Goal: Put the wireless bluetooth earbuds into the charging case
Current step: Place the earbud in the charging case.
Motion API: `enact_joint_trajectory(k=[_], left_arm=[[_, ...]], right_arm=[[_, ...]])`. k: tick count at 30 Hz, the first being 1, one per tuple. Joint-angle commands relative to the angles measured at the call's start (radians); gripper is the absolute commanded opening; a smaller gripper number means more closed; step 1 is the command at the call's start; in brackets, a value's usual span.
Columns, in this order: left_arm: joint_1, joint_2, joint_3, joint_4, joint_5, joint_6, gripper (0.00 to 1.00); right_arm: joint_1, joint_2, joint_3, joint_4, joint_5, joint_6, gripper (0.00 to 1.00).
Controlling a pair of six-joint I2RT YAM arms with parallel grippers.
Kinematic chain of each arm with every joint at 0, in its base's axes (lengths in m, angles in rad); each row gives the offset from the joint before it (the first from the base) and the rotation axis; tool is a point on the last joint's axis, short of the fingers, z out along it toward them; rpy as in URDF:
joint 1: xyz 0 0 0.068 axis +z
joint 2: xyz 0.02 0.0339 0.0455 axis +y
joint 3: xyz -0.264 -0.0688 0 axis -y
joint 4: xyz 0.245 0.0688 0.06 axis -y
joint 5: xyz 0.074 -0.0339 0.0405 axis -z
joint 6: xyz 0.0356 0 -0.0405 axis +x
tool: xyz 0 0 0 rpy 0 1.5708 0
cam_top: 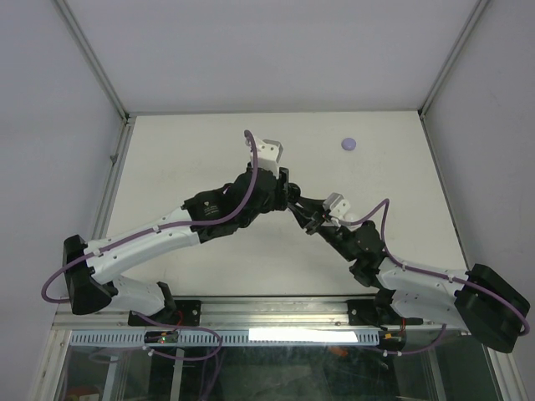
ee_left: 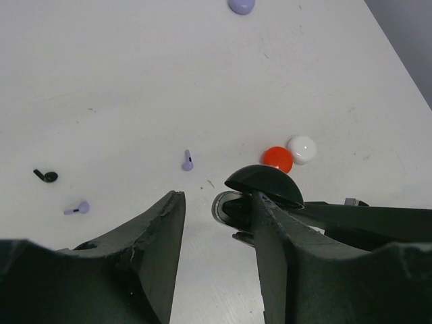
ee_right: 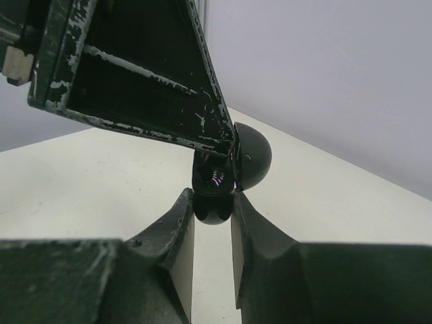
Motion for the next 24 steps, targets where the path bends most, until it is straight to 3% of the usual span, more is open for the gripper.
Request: enact_joint_trajectory(k=[1, 12, 24], left_arm=[[0.015, 0.006, 0.053, -0.026, -0.1, -0.047, 0.44], [0.046, -0.051, 0.014, 0.001, -0.012, -0.06, 0.6], [0.319, -0.119, -0.172, 0.01, 0.101, -0.079, 0.6]], right_arm=[[0.0, -0.004, 0.005, 0.074, -0.001, 0.017, 0.0], [-0.001, 0.007, -0.015, 0.091, 0.085, 0.002, 0.0], [-0.001, 0.0, -0.05, 0.056, 0.152, -0.062, 0.0]])
